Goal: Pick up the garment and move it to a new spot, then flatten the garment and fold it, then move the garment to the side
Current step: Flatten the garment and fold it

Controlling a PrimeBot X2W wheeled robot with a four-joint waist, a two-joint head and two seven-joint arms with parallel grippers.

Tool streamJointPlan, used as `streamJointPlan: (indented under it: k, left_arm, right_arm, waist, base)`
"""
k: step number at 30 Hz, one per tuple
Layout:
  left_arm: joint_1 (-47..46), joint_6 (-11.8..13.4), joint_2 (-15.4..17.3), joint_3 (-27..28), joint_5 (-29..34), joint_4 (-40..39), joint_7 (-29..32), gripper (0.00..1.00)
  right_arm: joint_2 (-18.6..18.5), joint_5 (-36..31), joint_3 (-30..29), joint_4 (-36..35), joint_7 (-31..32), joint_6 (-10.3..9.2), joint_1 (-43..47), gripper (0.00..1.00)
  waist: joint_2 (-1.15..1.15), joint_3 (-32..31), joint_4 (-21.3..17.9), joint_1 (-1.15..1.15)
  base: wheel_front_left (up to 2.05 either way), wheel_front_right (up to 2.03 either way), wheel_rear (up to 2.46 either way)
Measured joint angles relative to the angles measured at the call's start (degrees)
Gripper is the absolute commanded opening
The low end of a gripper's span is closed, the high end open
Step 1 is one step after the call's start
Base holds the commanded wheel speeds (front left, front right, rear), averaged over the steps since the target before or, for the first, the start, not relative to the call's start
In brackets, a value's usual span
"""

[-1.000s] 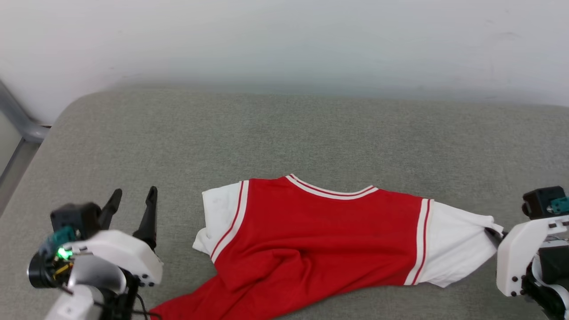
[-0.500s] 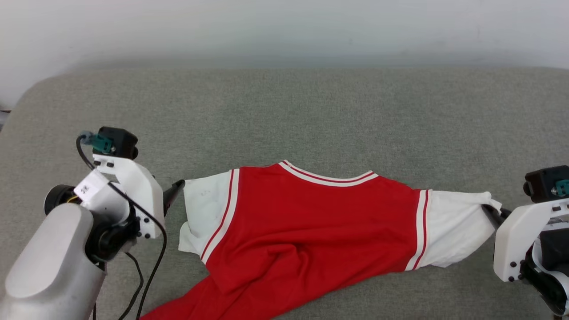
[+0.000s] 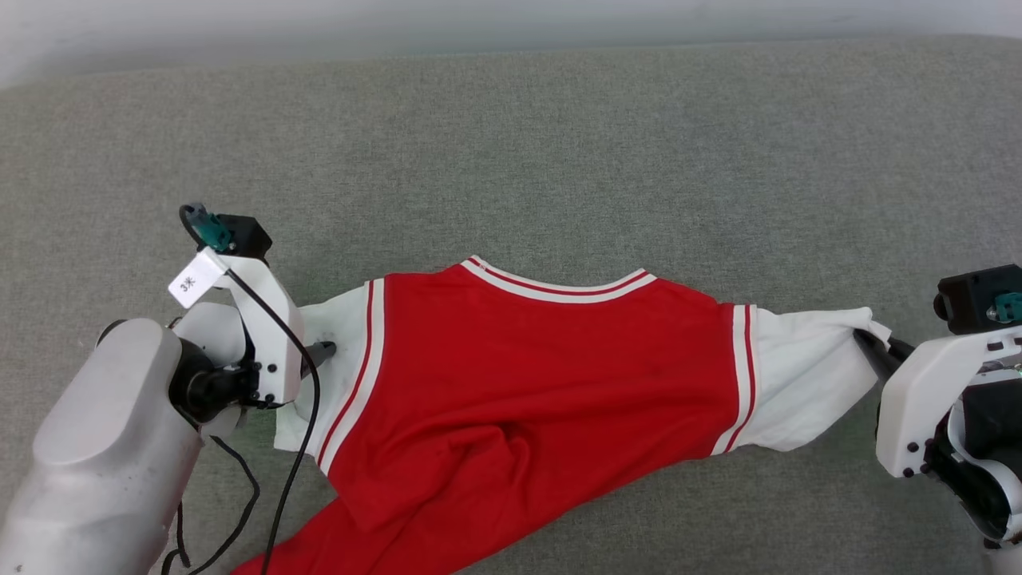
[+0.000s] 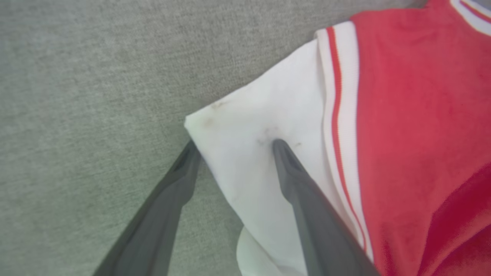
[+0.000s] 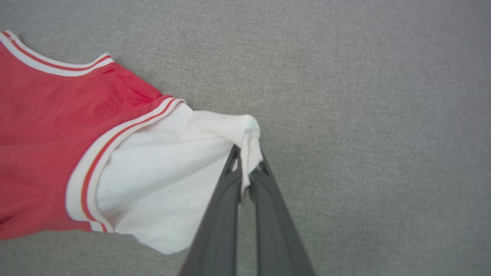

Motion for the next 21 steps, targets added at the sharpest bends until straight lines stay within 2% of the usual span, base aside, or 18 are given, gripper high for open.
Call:
streamJointPlan:
  k: [2,8,16,21]
  left_arm:
    - [-1.1,-0.2,-0.5,-0.8,0.1,1.3,0.9,0.0]
    - [-3.1,-0.8,-1.9,-2.5,0.7,4.2,-0.2,0.0]
    - [-6.5,-1.2,-0.6,-4.7,5.4,4.6,-10.7,0.0]
    - [-11.3,-1.2,0.4,-4.7,8.5,3.8,-17.3,0.0]
  right_arm:
    - [0.1,0.0,-0.2,0.1,-0.2,0.0,-0.3,0.0]
    - [0.1,0.1,-0.4,0.4,-1.2,0.0,-1.4,0.0]
    - [-0.9,-0.7,-0.4,3.0,-5.8,0.01,-4.3,0.0]
    - [-2.8,-1.5,0.9,6.8,-7.9,0.02,-9.0,0.0]
  waist:
    - [0.0,0.5,0.0,0.0]
    - [0.0,0.7,0.2,0.0]
    - [0.0,-2.1,1.0,0.0]
    - [0.0,-4.5,1.8,0.0]
  base:
    - [0.0,0.0,0.0]
    - [0.0,0.0,0.0]
    - [0.0,0.0,0.0]
    - [0.0,0.0,0.0]
